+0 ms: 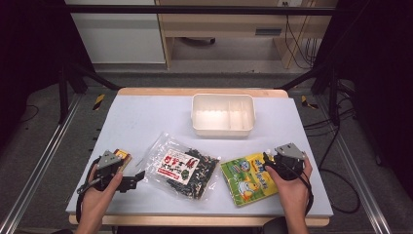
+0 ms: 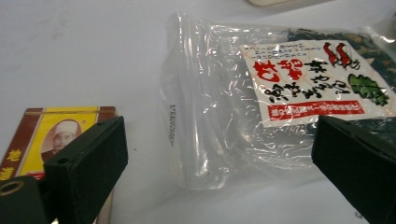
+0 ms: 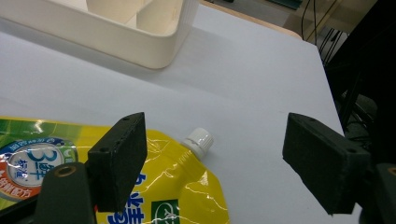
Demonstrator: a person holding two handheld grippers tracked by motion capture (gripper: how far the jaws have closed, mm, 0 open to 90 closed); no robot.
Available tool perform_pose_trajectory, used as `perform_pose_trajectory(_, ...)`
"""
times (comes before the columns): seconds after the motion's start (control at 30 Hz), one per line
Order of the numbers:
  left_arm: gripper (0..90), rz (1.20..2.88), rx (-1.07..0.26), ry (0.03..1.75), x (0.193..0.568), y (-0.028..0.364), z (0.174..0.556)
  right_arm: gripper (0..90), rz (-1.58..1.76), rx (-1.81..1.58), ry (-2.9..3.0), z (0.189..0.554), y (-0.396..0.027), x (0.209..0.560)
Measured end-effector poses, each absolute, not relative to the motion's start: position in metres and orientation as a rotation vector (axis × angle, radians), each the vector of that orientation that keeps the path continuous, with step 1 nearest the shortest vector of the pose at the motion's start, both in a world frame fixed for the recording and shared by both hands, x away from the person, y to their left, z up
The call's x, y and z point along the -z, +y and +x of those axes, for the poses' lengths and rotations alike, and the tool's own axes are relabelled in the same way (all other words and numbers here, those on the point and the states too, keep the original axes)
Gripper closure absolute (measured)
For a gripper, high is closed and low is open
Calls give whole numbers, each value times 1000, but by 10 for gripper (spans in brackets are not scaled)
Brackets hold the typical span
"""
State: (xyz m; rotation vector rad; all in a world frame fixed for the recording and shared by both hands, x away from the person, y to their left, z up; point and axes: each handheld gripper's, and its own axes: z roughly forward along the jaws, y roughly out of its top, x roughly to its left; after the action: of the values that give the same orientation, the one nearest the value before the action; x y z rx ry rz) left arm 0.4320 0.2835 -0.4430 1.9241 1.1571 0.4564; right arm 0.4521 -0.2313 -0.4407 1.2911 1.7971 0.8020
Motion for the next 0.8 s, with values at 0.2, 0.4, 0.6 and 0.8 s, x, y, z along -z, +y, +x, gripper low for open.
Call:
perform_pose_trajectory(0.2,43,1924,-447,1150,445,276,431,226,1277,-783,1804,453,-232,442)
perform_pose_trajectory(0.4,56,1927,-408,1141,445,274,428,227,1266,-780,1795,450,-231,440)
perform_pose_trajectory(0.6,139,1864,-332,1230,446,285,434,225,1248,-767,1803,452,-226,440)
perform_pose_trajectory(0.8,261,1794,-267,1291,449,293,434,226,1244,-759,1807,452,-223,439)
